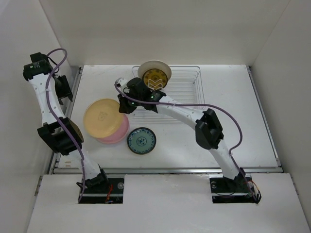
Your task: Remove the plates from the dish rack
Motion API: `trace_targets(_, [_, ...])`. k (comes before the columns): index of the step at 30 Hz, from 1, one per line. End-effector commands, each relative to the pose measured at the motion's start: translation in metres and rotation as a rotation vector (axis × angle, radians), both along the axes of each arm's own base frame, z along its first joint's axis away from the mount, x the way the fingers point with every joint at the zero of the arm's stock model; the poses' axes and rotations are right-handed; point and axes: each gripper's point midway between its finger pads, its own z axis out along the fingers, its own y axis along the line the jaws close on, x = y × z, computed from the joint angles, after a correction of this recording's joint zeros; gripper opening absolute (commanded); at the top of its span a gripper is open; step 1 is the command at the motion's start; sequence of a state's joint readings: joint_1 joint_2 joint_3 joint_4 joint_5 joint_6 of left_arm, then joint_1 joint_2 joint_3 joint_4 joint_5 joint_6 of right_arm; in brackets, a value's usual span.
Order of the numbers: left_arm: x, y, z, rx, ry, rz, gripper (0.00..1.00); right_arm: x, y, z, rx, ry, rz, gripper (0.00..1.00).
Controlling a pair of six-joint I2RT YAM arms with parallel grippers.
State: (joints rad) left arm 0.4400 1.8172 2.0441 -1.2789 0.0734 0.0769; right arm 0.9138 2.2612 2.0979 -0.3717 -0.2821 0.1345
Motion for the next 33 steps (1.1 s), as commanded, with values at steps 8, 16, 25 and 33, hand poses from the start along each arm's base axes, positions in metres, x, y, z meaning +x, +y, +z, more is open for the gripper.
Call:
trace_targets(8, [0.001,-0.01,0.0,-0.057,-0.022,-0.046,0.42,0.016,0.002,-0.034,-0.02,0.169,-0.107,0.39])
trace_targets(16, [0.01,-0.013,0.013,-0.063,-0.083,-0.083,0.42,0.008,-0.015,0.05,0.019,0.028,-0.054,0.79])
trace_targets(25, [0.089,-0.118,0.064,-0.007,-0.341,-0.523,0.43,0.074,-0.133,0.145,0.104,-0.078,-0.435,0.86])
trace_targets(33, [0.171,-0.26,0.058,-0.091,-0.575,-0.863,0.43,0.148,-0.339,0.092,-0.061,0.05,-1.018,0.86])
